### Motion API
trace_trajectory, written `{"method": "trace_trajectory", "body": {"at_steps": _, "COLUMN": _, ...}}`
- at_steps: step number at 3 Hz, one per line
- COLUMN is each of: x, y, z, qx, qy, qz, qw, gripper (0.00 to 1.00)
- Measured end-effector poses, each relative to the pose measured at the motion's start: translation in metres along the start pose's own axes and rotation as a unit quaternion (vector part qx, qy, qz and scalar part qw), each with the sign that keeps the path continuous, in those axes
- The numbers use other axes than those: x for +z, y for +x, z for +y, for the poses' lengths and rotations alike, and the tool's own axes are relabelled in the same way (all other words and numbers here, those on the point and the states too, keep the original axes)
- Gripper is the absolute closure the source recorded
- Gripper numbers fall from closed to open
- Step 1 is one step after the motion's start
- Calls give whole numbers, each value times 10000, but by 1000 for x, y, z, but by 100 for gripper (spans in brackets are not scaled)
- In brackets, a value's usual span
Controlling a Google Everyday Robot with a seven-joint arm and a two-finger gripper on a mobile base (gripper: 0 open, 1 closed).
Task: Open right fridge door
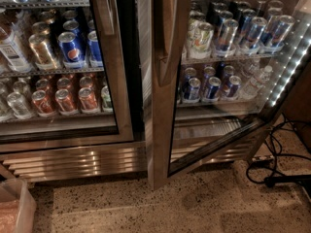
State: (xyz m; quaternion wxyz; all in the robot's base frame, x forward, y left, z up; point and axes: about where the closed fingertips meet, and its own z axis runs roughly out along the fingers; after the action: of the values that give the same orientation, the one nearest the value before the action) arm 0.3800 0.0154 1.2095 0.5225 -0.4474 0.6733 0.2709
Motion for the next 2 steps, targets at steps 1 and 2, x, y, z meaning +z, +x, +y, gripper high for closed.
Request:
{"method": "trace_trajectory", "body": {"at_steps": 1, "x": 0, "y": 0, "z": 0, "qx": 0, "qy": 0, "qz": 0, "qw": 10000, "gripper": 0}}
{"method": "trace_trajectory", "body": {"at_steps": 2, "x": 0, "y": 0, "z": 0, "qx": 0, "qy": 0, "qz": 0, "qw": 10000, "gripper": 0}}
